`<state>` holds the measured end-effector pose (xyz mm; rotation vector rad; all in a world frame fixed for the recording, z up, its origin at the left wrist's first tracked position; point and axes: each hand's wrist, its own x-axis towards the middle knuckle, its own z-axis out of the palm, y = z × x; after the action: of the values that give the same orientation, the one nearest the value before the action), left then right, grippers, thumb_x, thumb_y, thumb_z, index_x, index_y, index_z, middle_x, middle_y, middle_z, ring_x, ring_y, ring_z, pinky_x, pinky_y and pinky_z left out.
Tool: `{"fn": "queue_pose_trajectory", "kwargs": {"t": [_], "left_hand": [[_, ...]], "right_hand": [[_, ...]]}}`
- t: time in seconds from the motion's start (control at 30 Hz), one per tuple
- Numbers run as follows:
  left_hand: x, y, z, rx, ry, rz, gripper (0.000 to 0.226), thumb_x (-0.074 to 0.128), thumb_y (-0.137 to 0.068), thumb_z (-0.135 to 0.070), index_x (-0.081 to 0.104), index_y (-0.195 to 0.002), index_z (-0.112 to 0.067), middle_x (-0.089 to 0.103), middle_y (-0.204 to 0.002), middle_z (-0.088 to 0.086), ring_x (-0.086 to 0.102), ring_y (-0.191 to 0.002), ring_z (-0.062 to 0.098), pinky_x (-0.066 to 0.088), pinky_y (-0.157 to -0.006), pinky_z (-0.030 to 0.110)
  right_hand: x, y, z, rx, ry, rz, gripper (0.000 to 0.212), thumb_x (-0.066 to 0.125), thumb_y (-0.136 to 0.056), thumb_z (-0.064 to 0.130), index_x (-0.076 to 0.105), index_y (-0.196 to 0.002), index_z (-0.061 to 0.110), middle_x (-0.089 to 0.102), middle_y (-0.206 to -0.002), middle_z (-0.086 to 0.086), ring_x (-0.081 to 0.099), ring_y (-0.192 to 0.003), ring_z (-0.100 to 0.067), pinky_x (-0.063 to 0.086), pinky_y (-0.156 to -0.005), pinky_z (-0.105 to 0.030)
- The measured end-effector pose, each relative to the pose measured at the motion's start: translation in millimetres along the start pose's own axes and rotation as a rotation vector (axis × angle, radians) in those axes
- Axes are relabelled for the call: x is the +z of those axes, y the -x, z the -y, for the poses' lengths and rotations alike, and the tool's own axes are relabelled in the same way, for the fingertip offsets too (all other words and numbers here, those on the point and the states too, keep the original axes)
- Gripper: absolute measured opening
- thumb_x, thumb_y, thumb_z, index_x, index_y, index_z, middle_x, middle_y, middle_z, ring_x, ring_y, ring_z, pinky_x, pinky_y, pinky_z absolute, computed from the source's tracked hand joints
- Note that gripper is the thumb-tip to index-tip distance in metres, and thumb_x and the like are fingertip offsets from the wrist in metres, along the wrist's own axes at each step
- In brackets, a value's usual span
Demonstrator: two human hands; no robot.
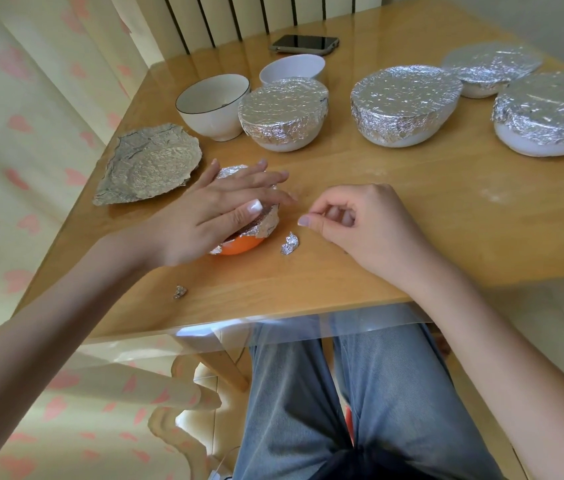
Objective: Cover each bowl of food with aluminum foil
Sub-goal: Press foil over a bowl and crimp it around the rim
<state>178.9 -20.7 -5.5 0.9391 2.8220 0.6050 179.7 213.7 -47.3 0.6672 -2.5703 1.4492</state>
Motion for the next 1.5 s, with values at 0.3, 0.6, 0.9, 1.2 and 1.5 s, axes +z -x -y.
{"fn": "queue_pose_trajectory", "kwargs": {"t": [0.3, 0.6, 0.9, 1.2, 1.5], "left_hand": [[-24, -4, -3, -0.055, -0.115, 0.115, 0.064, 0.04, -0.072, -0.089, 0.04, -0.128, -0.058, 0.015, -0.157, -0.028, -0.004, -0.15, 0.006, 0.002, -0.12, 0.056], [-14, -12, 11, -0.04, -0.13, 0.103, 0.066, 0.041, -0.071, -0.09, 0.035, -0.126, -0.054, 0.031, -0.142, -0.031, 0.023, -0.141, 0.017, 0.027, -0.109, 0.059], [-13, -12, 13, -0.018, -0.113, 0.087, 0.063, 0.044, -0.072, -0.087, 0.035, -0.126, -0.054, 0.033, -0.142, -0.03, 0.024, -0.141, 0.016, 0.027, -0.108, 0.061], [-14, -13, 11, -0.019, -0.12, 0.105, 0.059, 0.048, -0.075, -0.081, 0.038, -0.125, -0.052, 0.037, -0.138, -0.027, 0.028, -0.137, 0.017, 0.028, -0.107, 0.061], [-12, -12, 11, -0.032, -0.101, 0.088, 0.055, 0.056, -0.075, -0.067, 0.039, -0.125, -0.052, 0.034, -0.14, -0.028, 0.025, -0.141, 0.017, 0.027, -0.108, 0.061]], "right_hand": [[22, -8, 30, -0.081, 0.516, 0.022, 0.036, 0.061, -0.079, 0.061, 0.057, -0.096, 0.029, 0.058, -0.09, 0.01, 0.06, -0.09, -0.017, 0.034, -0.064, -0.028], [13, -29, 21, -0.117, 0.377, 0.162, 0.024, 0.075, -0.073, 0.044, 0.062, -0.08, 0.025, 0.056, -0.068, 0.012, 0.053, -0.07, -0.009, 0.039, -0.062, -0.028], [10, -42, 6, -0.282, 0.432, 0.129, 0.026, 0.075, -0.072, 0.042, 0.06, -0.063, 0.023, 0.044, -0.056, 0.012, 0.048, -0.061, -0.013, 0.031, -0.058, -0.028], [-5, -57, 13, -0.35, 0.662, 0.152, 0.042, 0.063, -0.071, 0.064, 0.051, -0.061, 0.024, 0.051, -0.06, 0.006, 0.05, -0.065, -0.017, 0.02, -0.049, -0.026], [14, -23, 1, 0.0, 0.025, 0.119, 0.043, 0.066, -0.062, 0.068, 0.061, -0.068, 0.026, 0.051, -0.056, 0.011, 0.043, -0.05, -0.003, 0.041, -0.055, -0.03]]}}
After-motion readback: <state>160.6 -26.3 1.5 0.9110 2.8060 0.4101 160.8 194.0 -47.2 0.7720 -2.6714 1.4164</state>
